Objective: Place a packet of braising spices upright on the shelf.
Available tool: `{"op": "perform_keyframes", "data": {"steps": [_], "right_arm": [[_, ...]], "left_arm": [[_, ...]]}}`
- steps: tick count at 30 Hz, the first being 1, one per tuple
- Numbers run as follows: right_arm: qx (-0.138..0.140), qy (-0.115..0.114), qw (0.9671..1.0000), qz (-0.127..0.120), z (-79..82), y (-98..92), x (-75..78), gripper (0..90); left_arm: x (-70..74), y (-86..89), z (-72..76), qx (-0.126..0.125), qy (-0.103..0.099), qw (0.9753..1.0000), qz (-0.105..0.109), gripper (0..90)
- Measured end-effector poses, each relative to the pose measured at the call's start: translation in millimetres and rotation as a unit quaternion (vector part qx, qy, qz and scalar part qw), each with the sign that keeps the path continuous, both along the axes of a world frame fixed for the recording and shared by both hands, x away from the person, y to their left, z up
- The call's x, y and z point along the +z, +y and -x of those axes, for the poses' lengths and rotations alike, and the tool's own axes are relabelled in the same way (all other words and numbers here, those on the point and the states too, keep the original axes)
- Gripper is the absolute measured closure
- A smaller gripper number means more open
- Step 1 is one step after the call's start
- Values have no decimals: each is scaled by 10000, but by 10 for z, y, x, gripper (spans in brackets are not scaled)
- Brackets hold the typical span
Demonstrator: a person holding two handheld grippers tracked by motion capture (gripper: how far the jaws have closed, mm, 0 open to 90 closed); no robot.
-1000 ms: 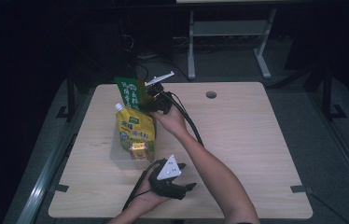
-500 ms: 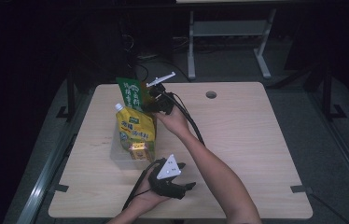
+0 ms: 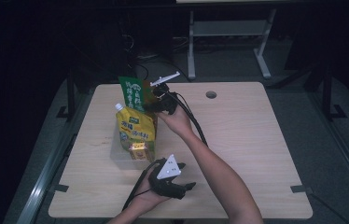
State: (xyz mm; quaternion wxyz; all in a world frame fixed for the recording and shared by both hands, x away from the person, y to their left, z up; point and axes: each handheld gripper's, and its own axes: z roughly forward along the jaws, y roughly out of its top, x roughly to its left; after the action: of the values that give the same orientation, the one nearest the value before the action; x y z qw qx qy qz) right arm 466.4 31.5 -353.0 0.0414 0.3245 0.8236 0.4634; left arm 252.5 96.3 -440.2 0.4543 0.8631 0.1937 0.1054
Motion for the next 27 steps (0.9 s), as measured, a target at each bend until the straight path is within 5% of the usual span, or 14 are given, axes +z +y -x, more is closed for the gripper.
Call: {"op": "perform_keyframes", "data": {"steps": [27], "right_arm": [[-71, 132, 9998, -146, 160, -580, 48, 506]], "left_arm": [[-3, 11, -9, 17, 40, 10000, 27, 276]]}}
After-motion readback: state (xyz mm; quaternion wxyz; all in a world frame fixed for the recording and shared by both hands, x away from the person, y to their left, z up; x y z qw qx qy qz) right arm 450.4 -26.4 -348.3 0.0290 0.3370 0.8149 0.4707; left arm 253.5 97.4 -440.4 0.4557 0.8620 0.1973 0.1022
